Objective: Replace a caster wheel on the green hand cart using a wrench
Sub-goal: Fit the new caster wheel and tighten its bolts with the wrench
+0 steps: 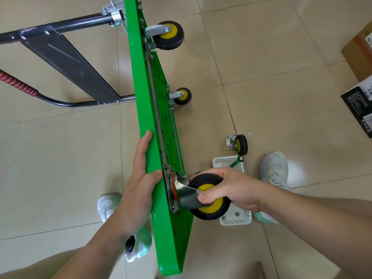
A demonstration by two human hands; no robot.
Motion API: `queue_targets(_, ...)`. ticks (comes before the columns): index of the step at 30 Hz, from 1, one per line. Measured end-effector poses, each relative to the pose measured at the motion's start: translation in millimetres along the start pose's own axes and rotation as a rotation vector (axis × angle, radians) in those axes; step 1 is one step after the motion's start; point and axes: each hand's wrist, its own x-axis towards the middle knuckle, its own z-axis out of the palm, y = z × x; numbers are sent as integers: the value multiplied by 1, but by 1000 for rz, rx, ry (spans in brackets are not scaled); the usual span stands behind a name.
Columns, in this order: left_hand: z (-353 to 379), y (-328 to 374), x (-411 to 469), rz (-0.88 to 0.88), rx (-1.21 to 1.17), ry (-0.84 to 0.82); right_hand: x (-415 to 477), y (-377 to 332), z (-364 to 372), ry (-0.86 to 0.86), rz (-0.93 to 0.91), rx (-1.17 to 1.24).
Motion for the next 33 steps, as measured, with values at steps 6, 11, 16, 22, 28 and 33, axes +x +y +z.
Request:
queue_targets(6,3,0,-2,34,-28,27,4,6,2,8,4,-18)
queue_targets(11,2,-3,-1,30,-63,46,4,6,2,55,-122,-217)
queue_targets(16,1,-5,-1,23,-74,42,9,-1,3,134,-245,-452)
queue_targets(22,2,-5,-1,31,-61,34,12,-2,6,189,-356,-607)
queue_targets(28,5,-3,0,33,-95,32,17,-9,3,179,-351,-691)
queue_targets(33,4,-4,-1,32,-112,38,19,-8,0,151,-397,-831)
